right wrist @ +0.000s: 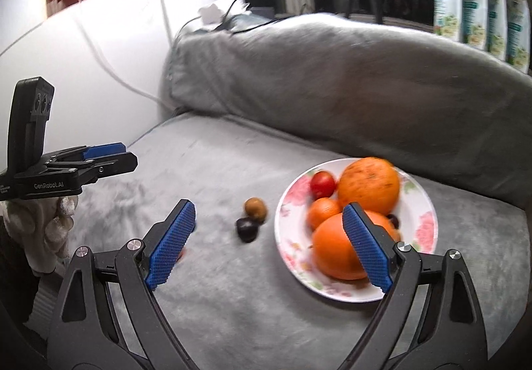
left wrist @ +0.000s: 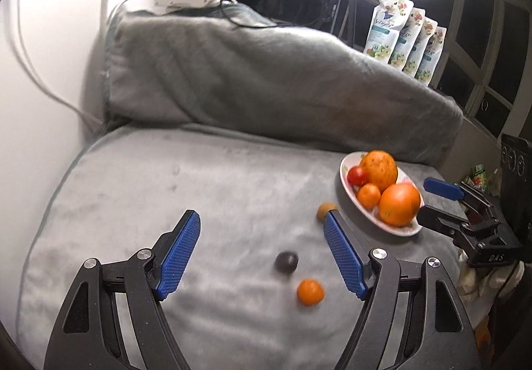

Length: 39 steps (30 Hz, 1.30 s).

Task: Organize fruits
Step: 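Withdraw both tools from the plate toward the remaining small fruits, then grasp a small orange kumquat with the left tool while the right tool grasps a brown longan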

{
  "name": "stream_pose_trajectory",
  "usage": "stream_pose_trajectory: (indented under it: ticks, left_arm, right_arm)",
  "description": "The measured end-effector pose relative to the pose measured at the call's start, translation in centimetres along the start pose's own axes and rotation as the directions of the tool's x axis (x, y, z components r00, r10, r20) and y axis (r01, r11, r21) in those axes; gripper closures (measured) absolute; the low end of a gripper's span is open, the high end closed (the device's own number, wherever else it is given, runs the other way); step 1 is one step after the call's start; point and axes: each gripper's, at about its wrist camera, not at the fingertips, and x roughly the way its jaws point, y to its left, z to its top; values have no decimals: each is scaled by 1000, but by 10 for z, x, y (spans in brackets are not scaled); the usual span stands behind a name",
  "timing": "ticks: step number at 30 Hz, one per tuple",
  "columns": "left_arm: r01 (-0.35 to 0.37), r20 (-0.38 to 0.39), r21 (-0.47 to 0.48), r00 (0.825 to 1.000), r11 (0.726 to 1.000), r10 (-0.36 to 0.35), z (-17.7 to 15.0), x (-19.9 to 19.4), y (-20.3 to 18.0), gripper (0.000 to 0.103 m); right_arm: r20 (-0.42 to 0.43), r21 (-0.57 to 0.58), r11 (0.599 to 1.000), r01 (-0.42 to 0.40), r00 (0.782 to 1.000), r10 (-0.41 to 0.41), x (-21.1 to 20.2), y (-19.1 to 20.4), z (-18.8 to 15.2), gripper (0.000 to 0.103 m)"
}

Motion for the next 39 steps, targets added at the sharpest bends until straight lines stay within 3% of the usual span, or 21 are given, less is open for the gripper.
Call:
stream_pose_trajectory:
  ticks: [5, 15, 19, 30, 39]
  left_arm:
    - [22, -22, -6, 1000, 1000, -22, -17, -6, 0, 34]
    - [98, -89, 18, 991, 995, -96, -44, 1, -22, 49]
    - [107, -121, 18, 987, 994, -105, -53, 11, -25, 54]
    - [100, -167, 37, 982, 994, -93, -61, 33, -33, 60]
    - [107, -171, 50, 981, 993, -97, -59, 39, -39, 62]
  right_arm:
    - [-47, -27, 999, -28, 999, 27, 13, 12, -4, 12]
    - [-158, -131, 990, -46, 987, 25, 44, 32, -2, 44]
    - [-202, -160, 986, -37, 979, 4, 58, 32, 2, 51]
    - [-295, -285, 957, -45, 954, -43, 98, 41, 20, 58]
    - [-398, -404, 911, -78, 912, -98, 130, 48, 23, 68]
